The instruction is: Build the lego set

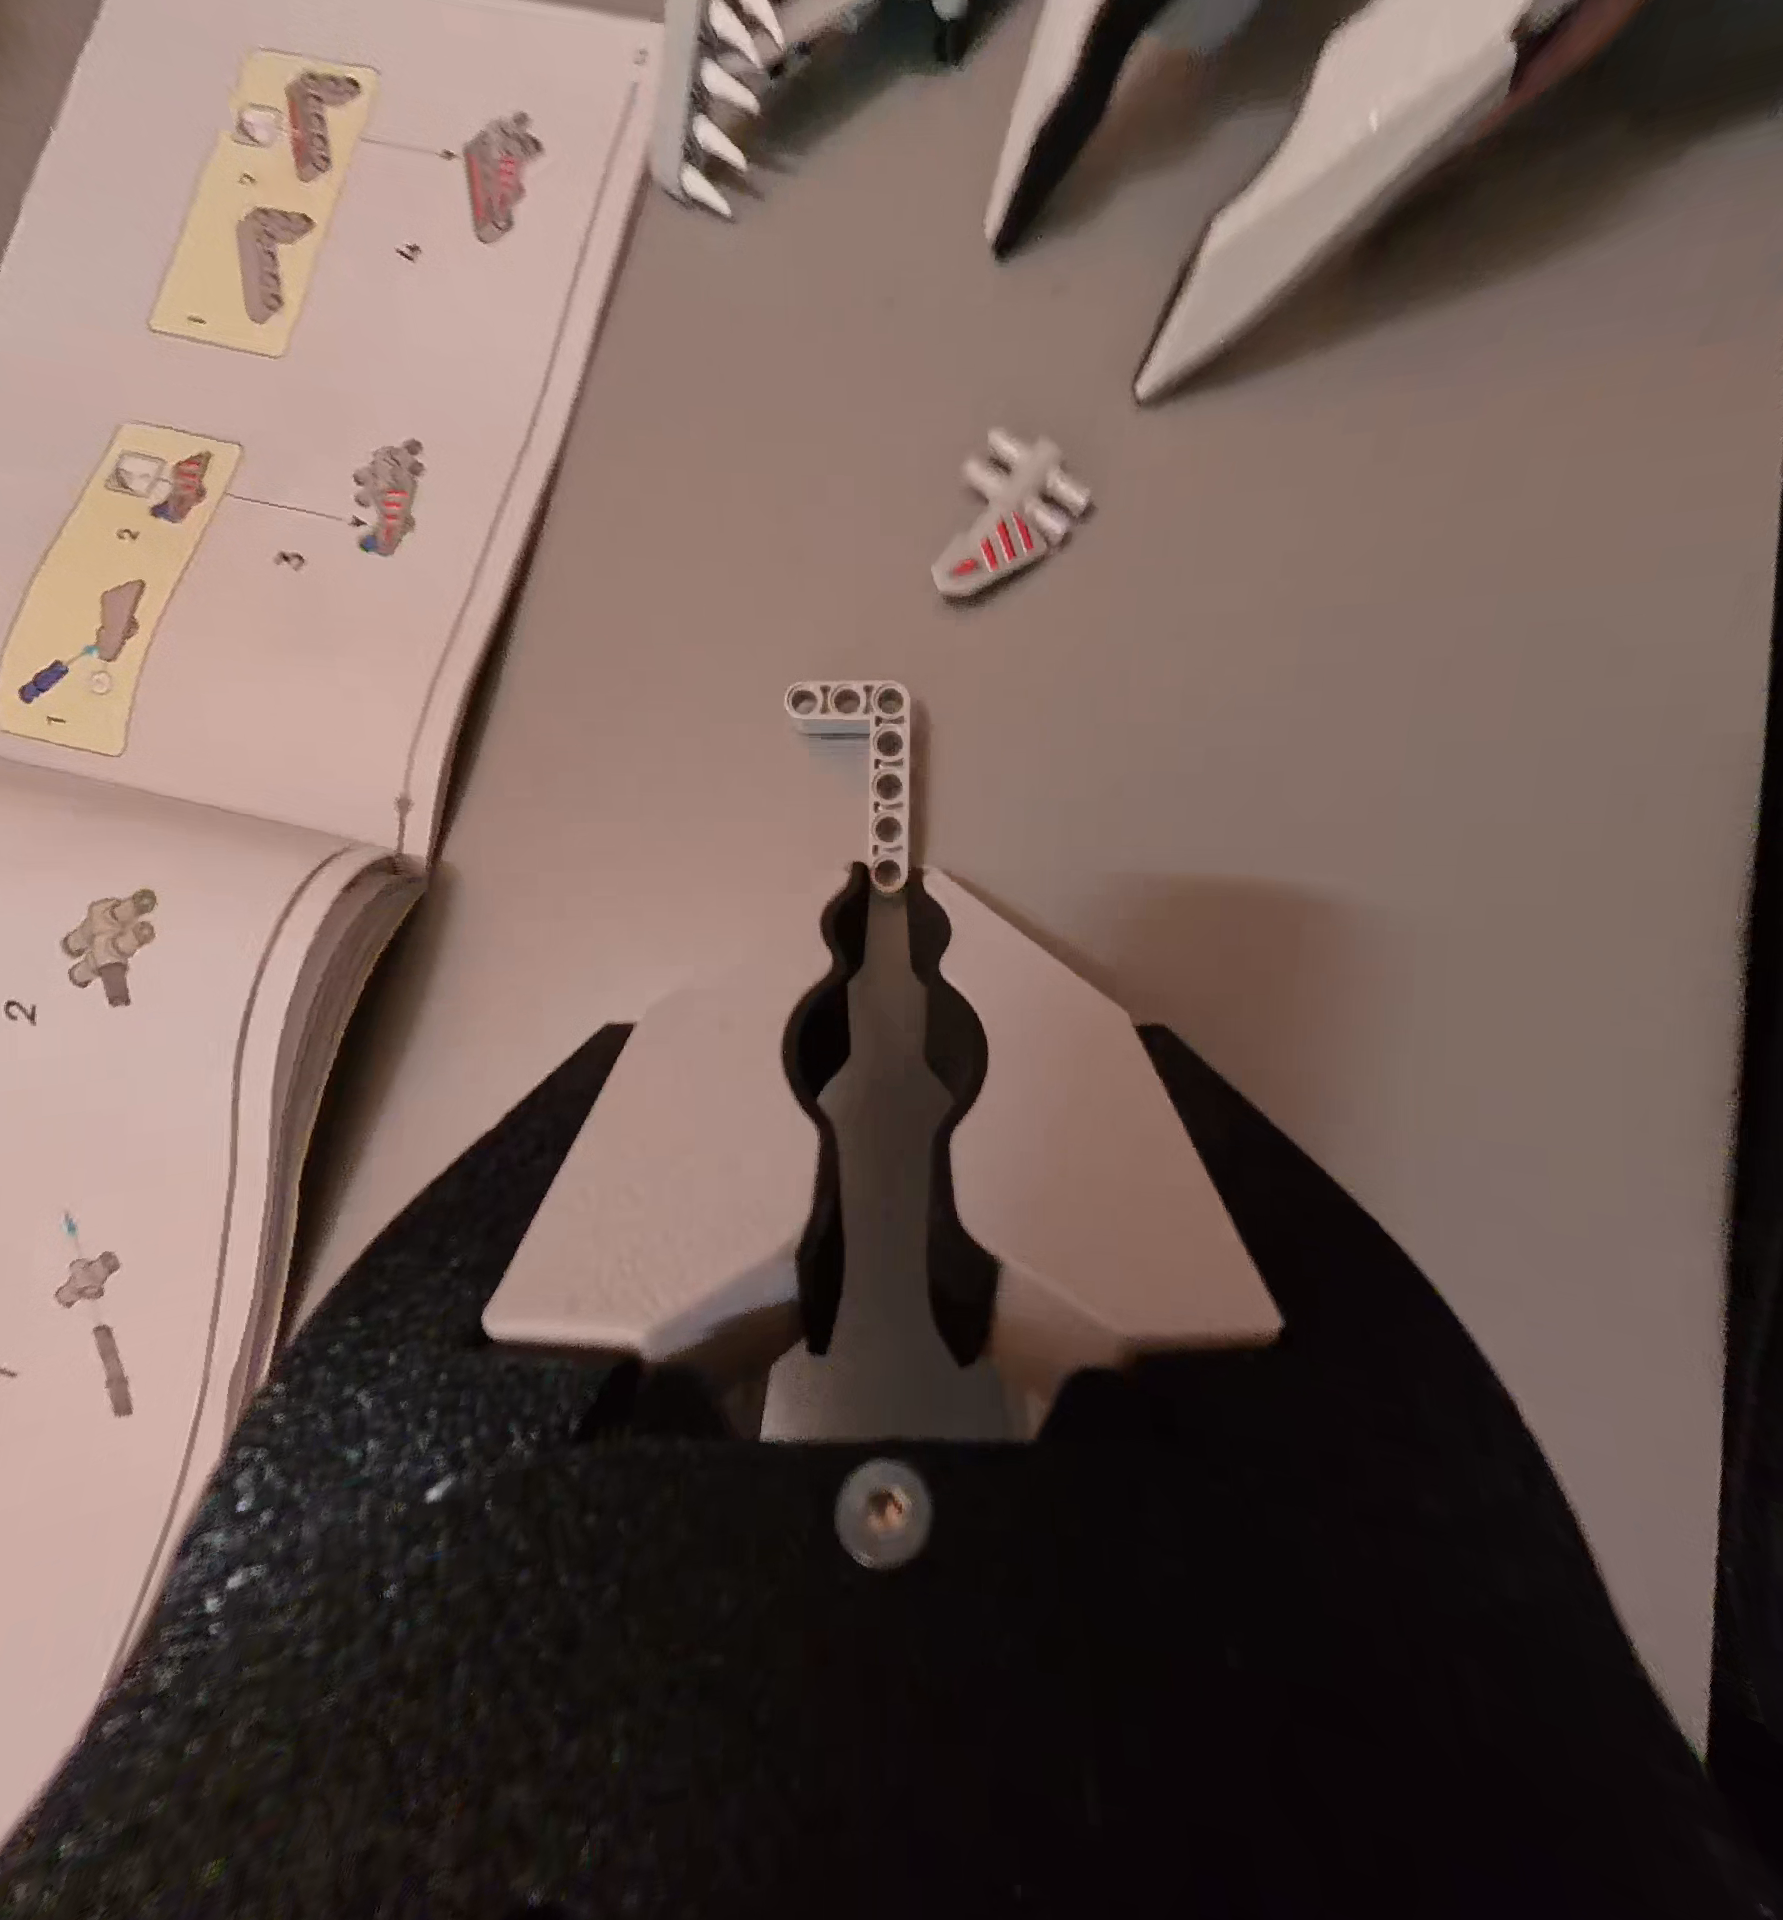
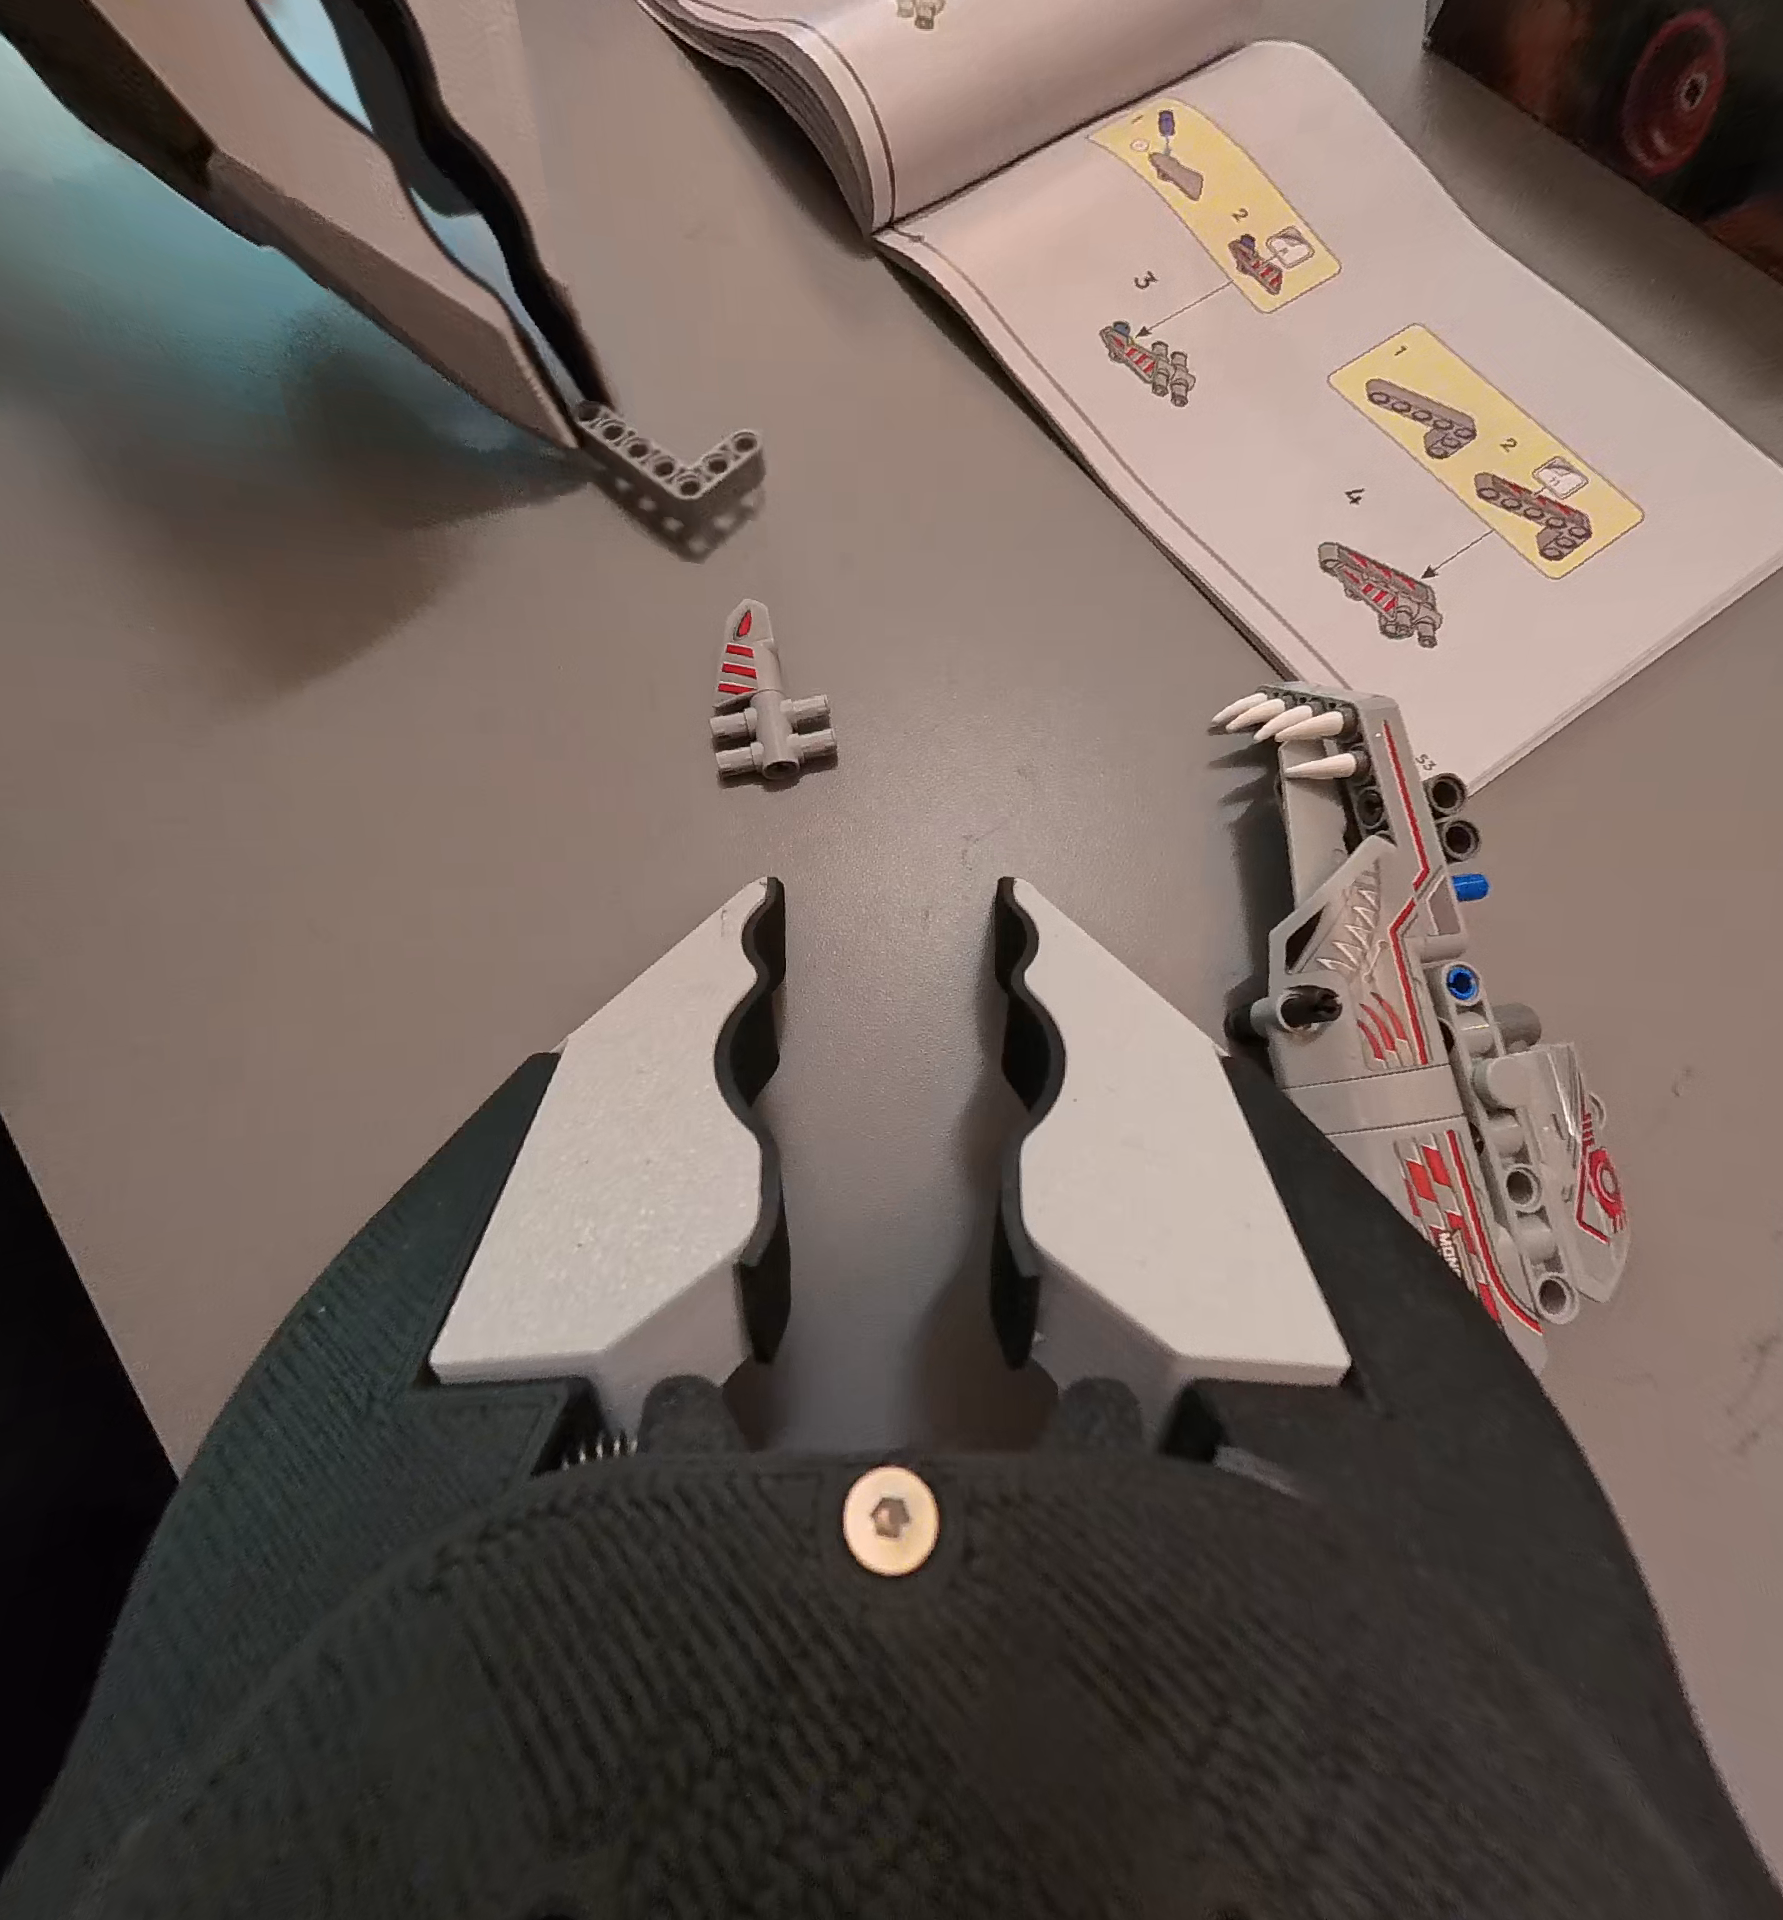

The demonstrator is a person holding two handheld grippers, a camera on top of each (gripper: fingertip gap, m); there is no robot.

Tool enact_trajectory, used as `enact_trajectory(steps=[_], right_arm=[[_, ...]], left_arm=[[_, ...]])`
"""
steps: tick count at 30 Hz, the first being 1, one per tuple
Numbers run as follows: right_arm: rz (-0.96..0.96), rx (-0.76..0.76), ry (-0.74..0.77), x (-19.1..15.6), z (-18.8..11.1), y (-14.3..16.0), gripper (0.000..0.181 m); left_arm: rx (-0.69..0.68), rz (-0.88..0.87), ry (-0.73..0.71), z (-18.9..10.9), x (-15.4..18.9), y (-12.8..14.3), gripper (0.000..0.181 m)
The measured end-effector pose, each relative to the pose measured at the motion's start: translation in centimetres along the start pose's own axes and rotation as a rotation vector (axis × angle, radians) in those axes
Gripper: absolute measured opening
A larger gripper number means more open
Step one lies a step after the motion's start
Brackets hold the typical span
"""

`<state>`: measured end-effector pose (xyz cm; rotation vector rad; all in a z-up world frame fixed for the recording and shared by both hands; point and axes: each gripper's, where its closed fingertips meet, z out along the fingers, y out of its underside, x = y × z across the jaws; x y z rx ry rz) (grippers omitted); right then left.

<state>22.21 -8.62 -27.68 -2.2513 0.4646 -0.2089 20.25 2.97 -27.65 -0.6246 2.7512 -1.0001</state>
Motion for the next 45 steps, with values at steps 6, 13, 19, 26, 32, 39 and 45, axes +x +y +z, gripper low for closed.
enact_trajectory(steps=[6,13,19,26,32,39,45], right_arm=[[-0.004,0.0,0.003,0.0,0.0,0.0,0.039],[0.0,0.0,-0.002,0.0,0.0,0.0,0.039],[-0.005,0.0,0.002,0.1,0.1,-0.1,0.037],[-0.012,0.0,-0.006,0.2,0.2,-0.2,0.035],[-0.014,0.001,-0.009,0.3,0.3,-0.3,0.034],[-0.011,0.0,-0.014,0.3,0.4,-0.3,0.034],[-0.015,0.0,-0.011,0.3,0.4,-0.3,0.034]], left_arm=[[0.108,0.016,-0.028,0.0,-0.7,-2.4,0.005],[0.275,0.105,-0.042,-0.2,-1.0,-6.5,0.005],[0.325,0.236,-0.164,0.8,-2.2,-8.0,0.005],[0.1,0.256,-0.172,2.7,-2.9,-3.7,0.005],[0.094,0.12,-0.062,3.1,-2.2,-3.4,0.005],[0.229,0.18,-0.105,2.0,-2.2,-5.3,0.005],[0.206,0.123,-0.124,1.7,-2.9,-4.4,0.005]])
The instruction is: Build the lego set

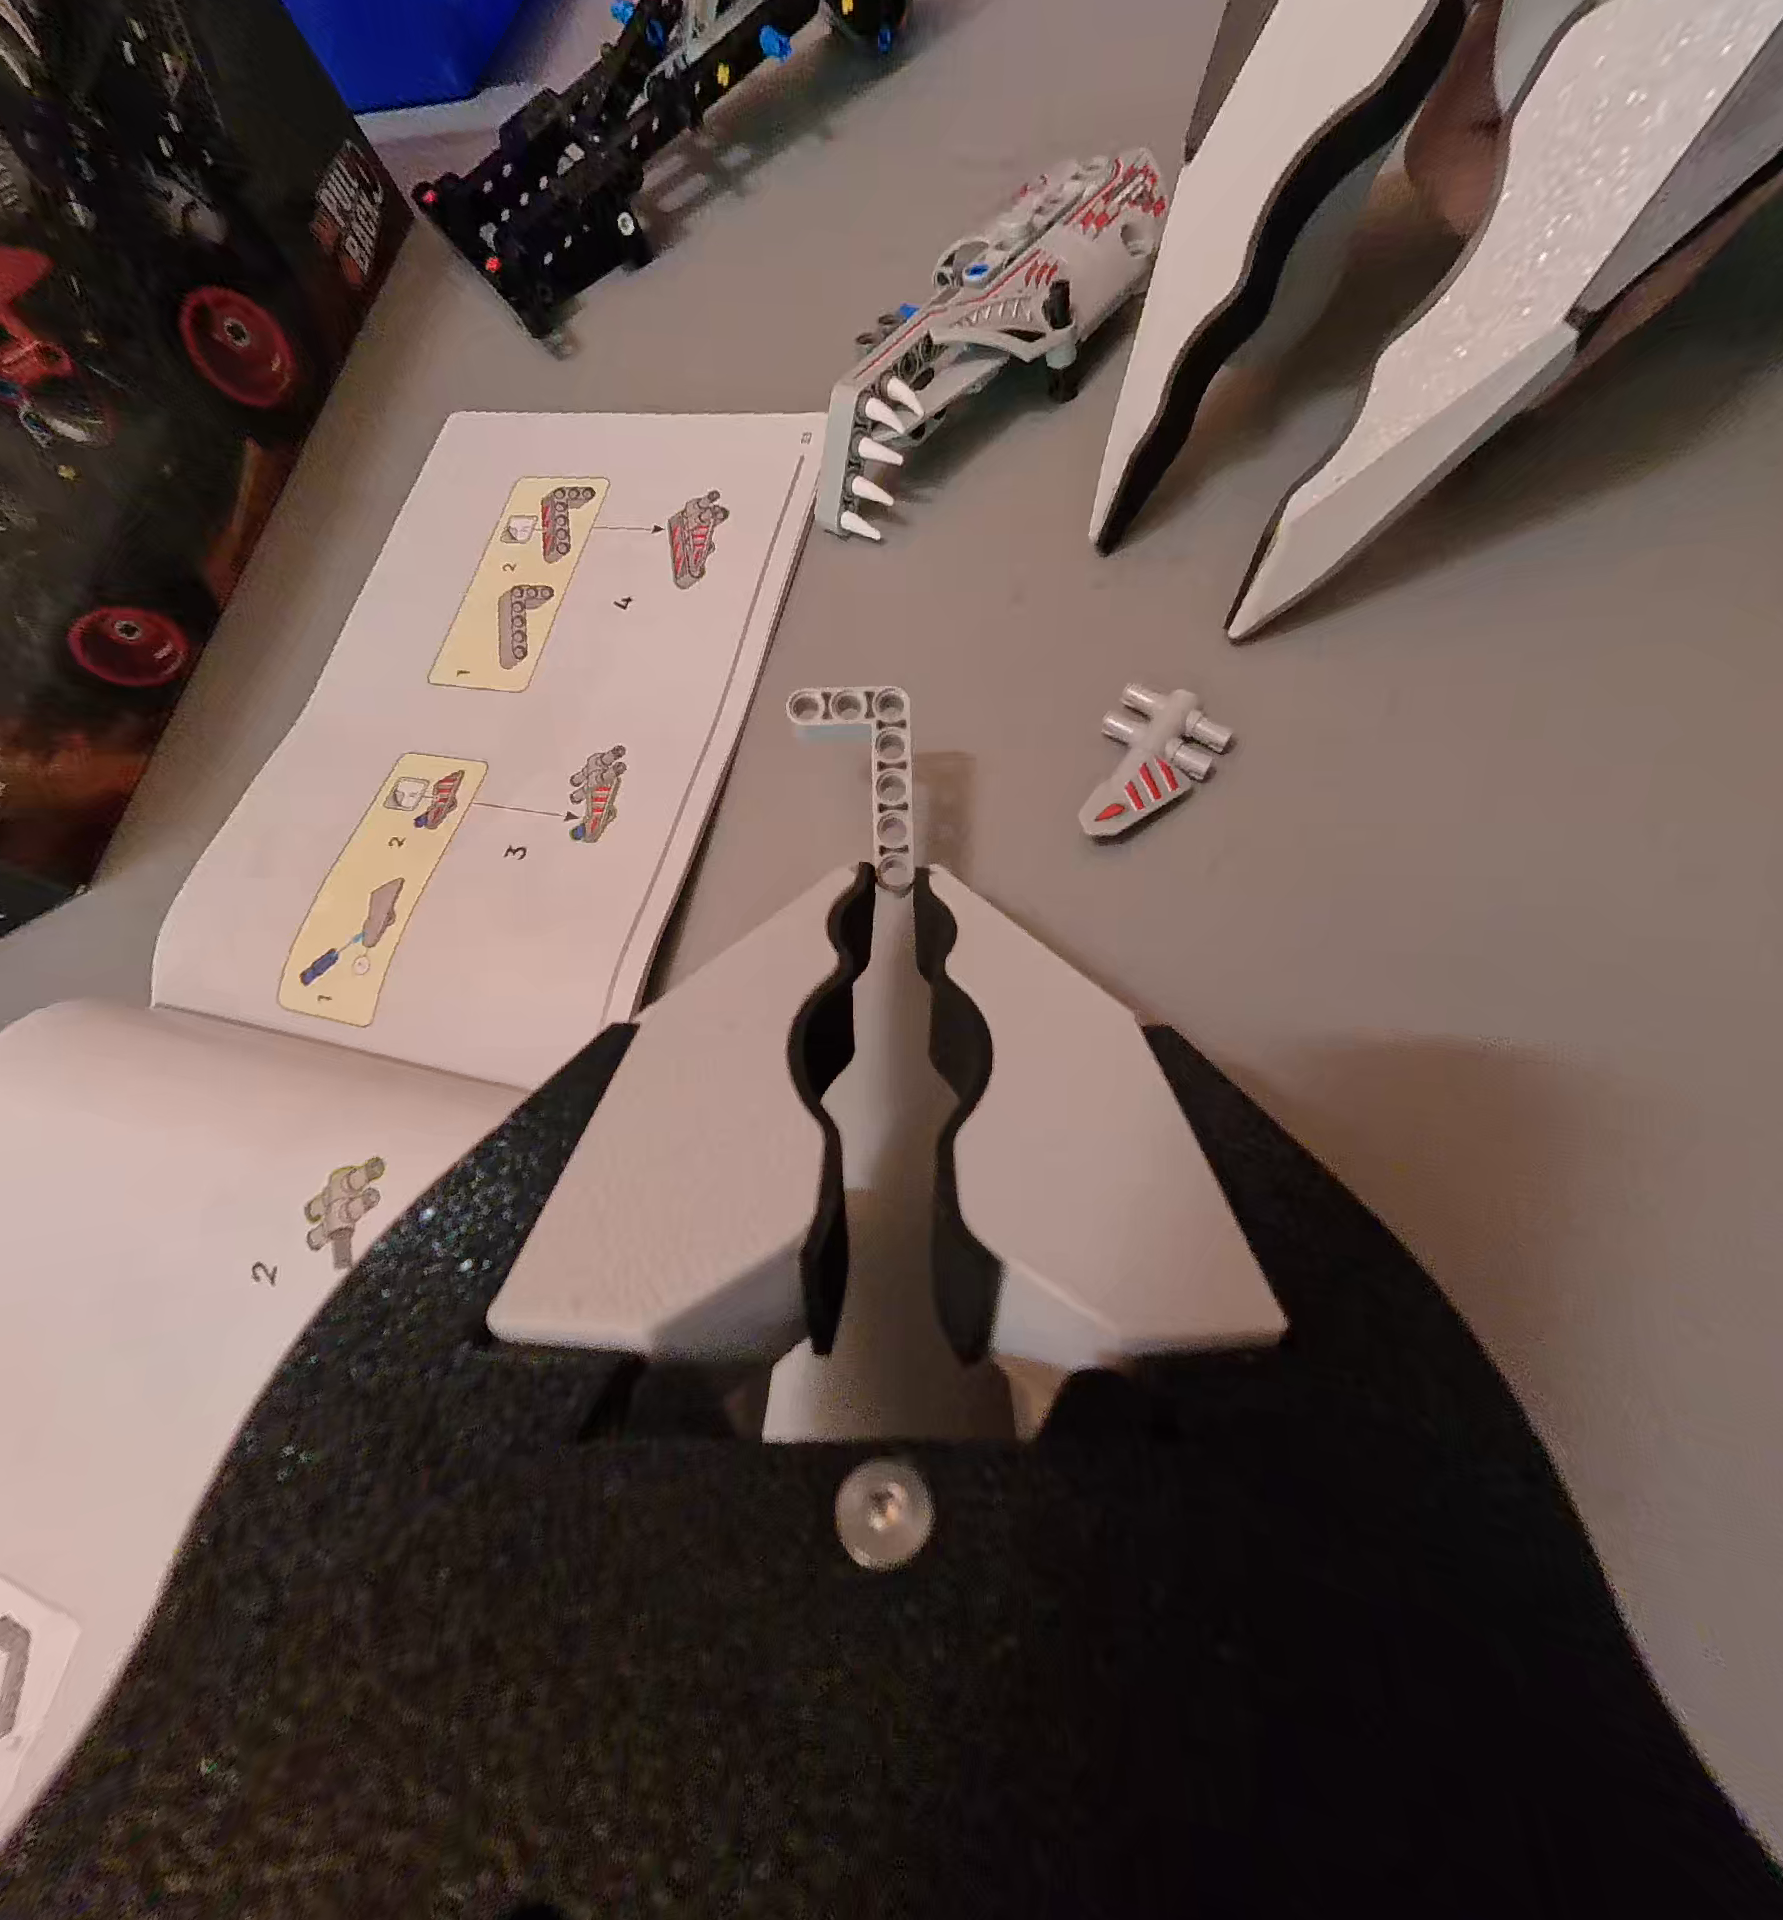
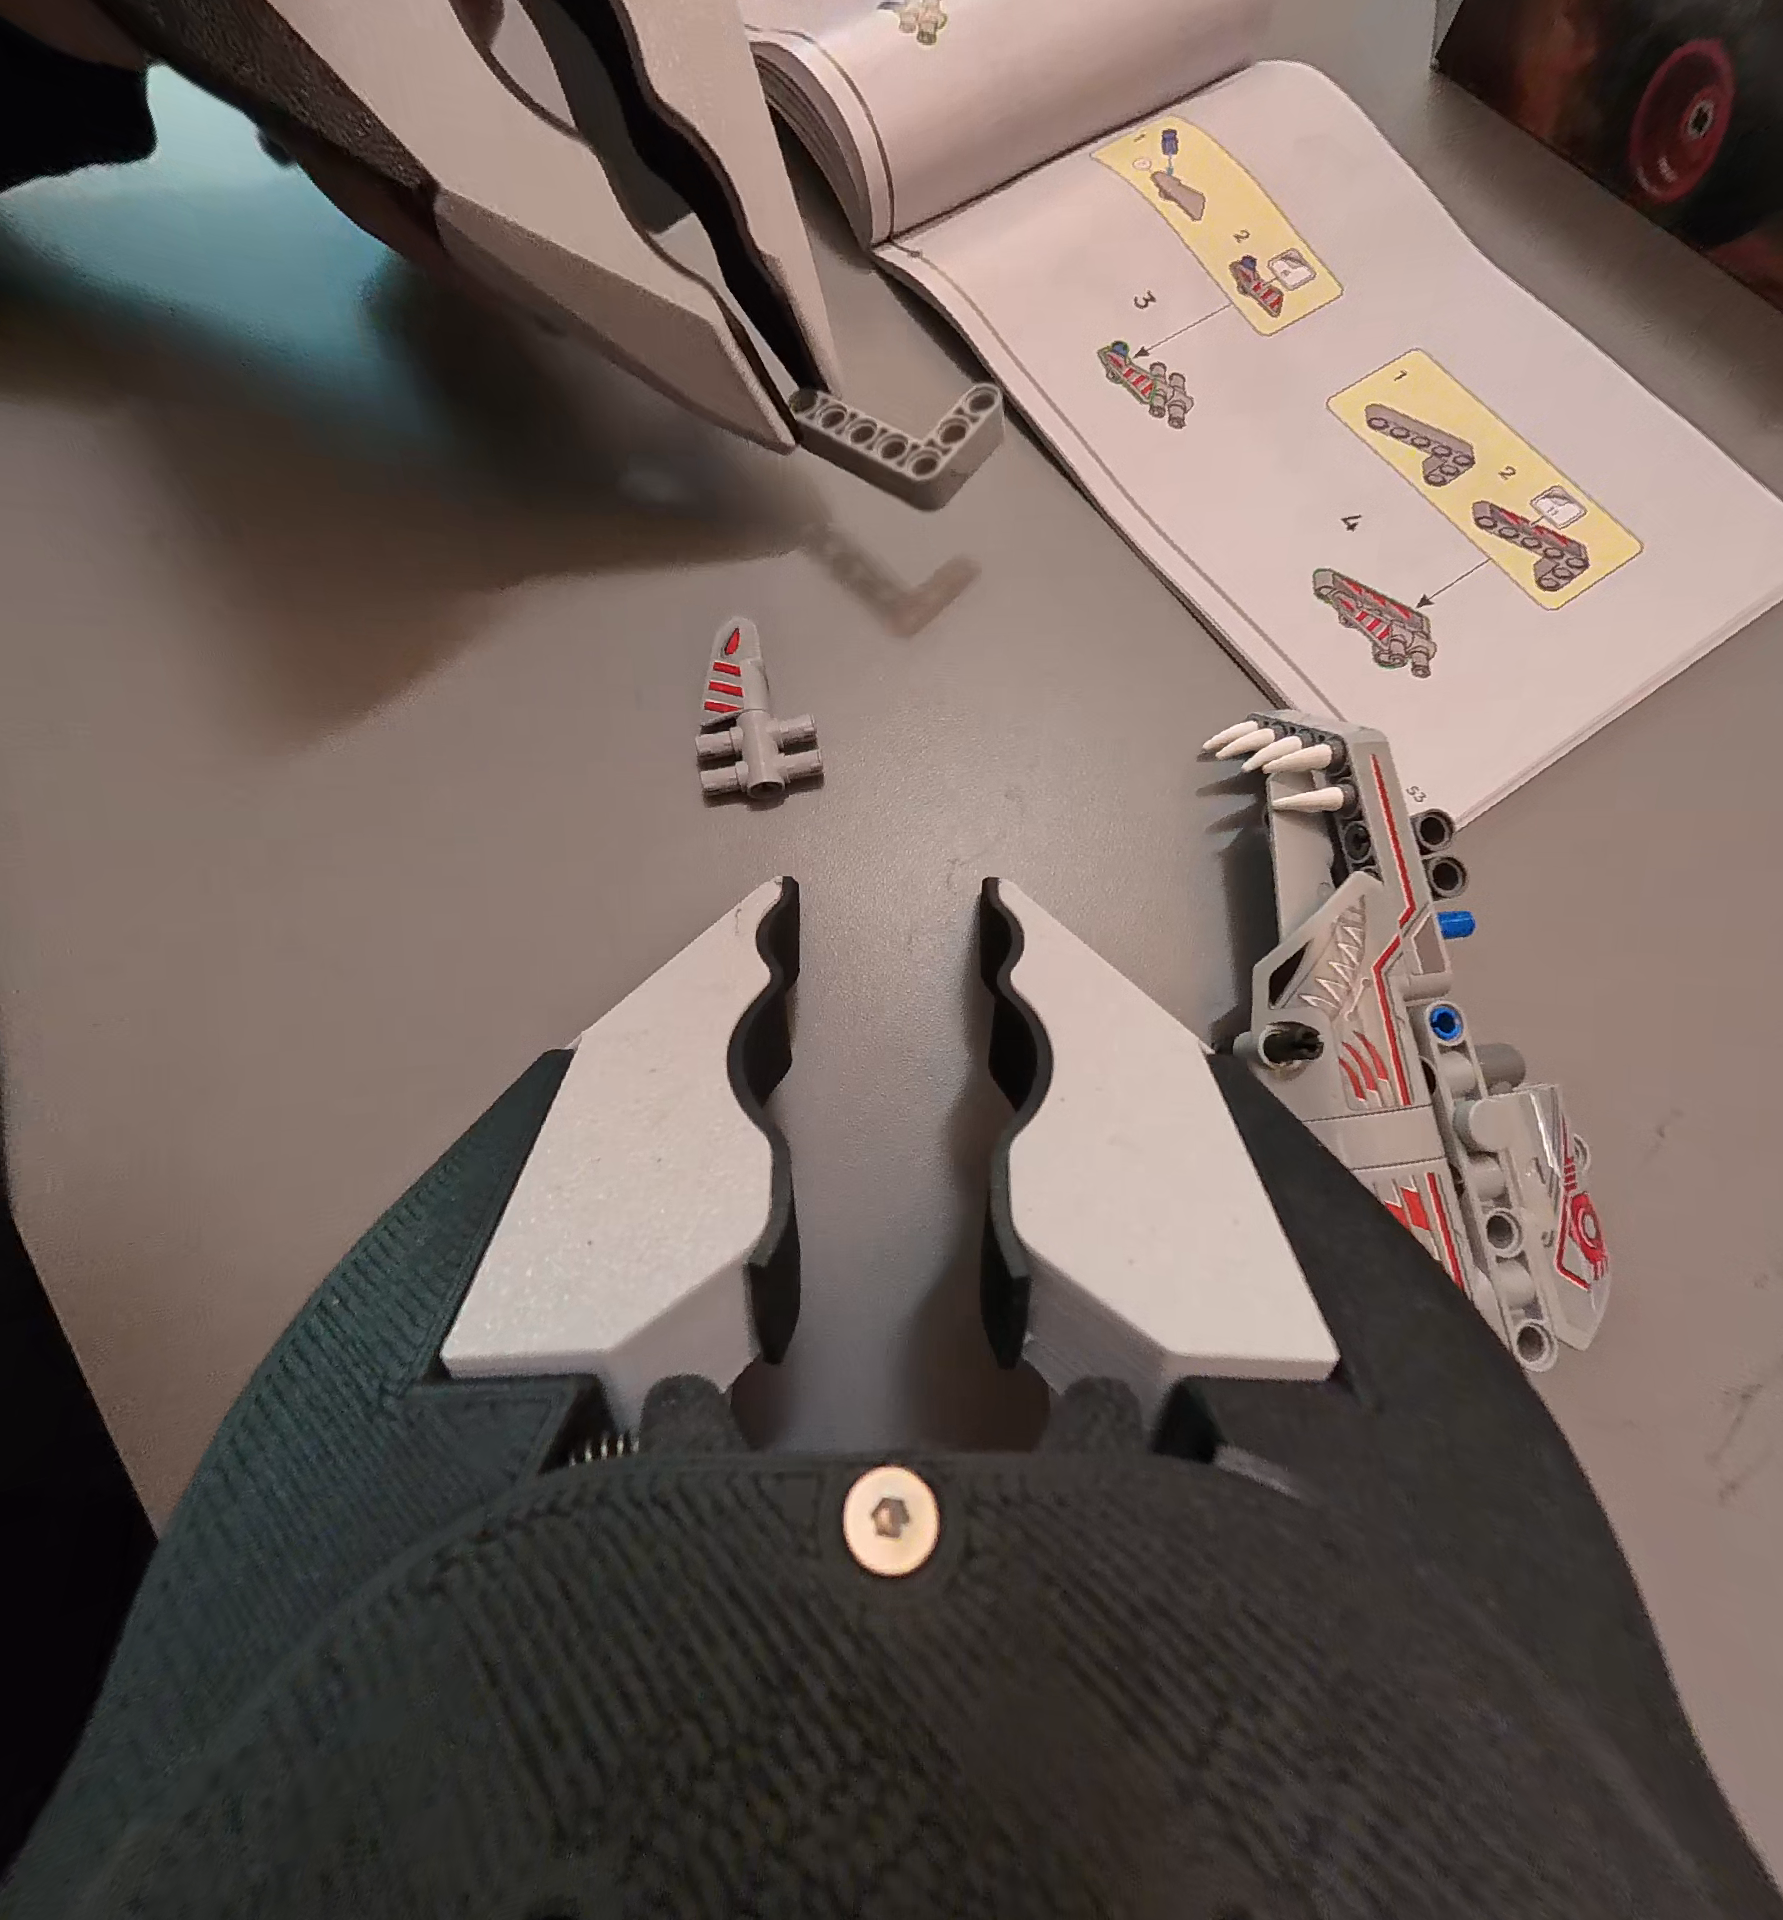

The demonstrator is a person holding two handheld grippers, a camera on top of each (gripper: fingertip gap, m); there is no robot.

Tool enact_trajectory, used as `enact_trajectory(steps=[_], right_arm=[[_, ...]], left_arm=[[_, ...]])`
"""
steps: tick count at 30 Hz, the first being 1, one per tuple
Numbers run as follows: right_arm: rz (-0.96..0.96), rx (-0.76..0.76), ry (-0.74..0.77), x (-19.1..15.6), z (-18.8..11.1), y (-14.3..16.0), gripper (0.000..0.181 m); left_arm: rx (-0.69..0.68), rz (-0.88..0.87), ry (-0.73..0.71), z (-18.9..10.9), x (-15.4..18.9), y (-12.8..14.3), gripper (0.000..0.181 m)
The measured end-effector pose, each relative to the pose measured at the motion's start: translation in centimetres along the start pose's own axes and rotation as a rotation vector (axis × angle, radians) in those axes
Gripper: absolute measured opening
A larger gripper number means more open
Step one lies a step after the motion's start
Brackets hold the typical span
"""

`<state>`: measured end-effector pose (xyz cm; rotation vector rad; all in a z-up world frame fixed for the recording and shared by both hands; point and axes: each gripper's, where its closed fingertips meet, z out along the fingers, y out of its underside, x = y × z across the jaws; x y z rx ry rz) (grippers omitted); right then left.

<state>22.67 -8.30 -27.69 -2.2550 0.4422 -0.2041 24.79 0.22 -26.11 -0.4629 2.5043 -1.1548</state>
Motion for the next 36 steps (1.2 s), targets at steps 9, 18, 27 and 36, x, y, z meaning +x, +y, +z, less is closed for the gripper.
enact_trajectory(steps=[9,18,27,36], right_arm=[[-0.018,0.0,-0.032,-0.6,-0.1,0.0,0.046],[0.183,0.274,-0.082,0.4,-3.2,-2.9,0.043],[0.247,0.588,-0.22,-2.3,-5.1,-8.6,0.031],[0.296,0.71,-0.267,-1.8,-5.6,-10.2,0.009]], left_arm=[[0.145,-0.018,-0.018,-0.5,-0.1,-1.8,0.005],[0.4,0.016,-0.053,-2.5,-0.1,-5.2,0.005],[0.55,0.16,-0.042,-3.0,3.0,-8.5,0.005],[0.565,0.167,-0.027,-2.6,3.7,-9.2,0.005]])
